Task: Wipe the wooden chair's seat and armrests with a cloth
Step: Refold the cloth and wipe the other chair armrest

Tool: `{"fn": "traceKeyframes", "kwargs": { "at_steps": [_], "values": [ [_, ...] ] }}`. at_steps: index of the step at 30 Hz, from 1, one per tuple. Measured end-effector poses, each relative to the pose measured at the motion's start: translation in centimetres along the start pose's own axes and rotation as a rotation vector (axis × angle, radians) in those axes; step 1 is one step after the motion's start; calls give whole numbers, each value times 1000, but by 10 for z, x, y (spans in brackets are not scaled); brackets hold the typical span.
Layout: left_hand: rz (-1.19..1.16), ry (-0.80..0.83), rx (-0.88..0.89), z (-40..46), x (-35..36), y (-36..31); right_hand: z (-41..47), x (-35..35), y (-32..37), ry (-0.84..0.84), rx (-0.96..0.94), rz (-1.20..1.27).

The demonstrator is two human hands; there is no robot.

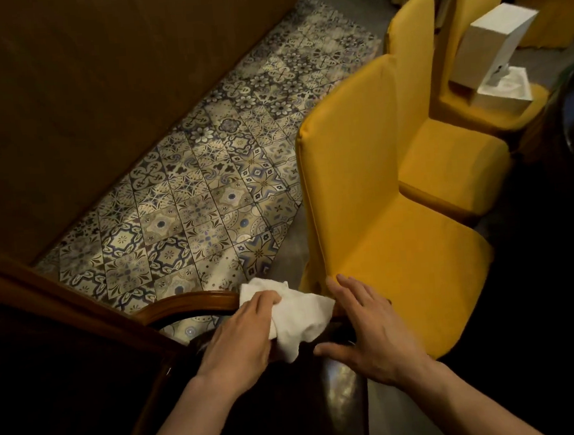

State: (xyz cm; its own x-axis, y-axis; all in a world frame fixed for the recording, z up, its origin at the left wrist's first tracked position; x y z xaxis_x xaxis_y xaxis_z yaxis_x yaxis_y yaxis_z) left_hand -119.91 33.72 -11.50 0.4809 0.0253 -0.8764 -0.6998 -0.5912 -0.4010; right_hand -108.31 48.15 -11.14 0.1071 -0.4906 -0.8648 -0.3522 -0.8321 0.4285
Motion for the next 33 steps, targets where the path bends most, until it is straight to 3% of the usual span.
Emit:
{"fn": "traceKeyframes", "kwargs": {
  "at_steps": [4,8,24,33],
  "values": [
    [-46,30,140,-2,-27,-39,-2,-35,42,-31,-193,27],
    [-56,-7,213,-6,-55,-74,-3,-66,61,-92,-202,52],
    [7,-260,30,-50,-194,-143,-65,-217,100,-270,-218,19],
    [-1,-383,-83,-108,-270,-151,-88,-292,164,-346,-383,-33]
  ]
}}
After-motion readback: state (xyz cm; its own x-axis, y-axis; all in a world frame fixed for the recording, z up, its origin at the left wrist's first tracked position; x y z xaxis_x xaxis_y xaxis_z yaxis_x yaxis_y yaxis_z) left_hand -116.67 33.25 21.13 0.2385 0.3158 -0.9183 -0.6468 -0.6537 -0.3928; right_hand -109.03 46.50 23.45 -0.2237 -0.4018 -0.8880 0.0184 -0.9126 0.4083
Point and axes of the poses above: each hand's wrist, its own z-axis towards the middle knuckle, its own x-axis out of the palm, y = z × x, the point moved 9 cm from there along z, towards the middle knuckle, and after that the axes turned 5 degrees about y, right-handed, at the moved point
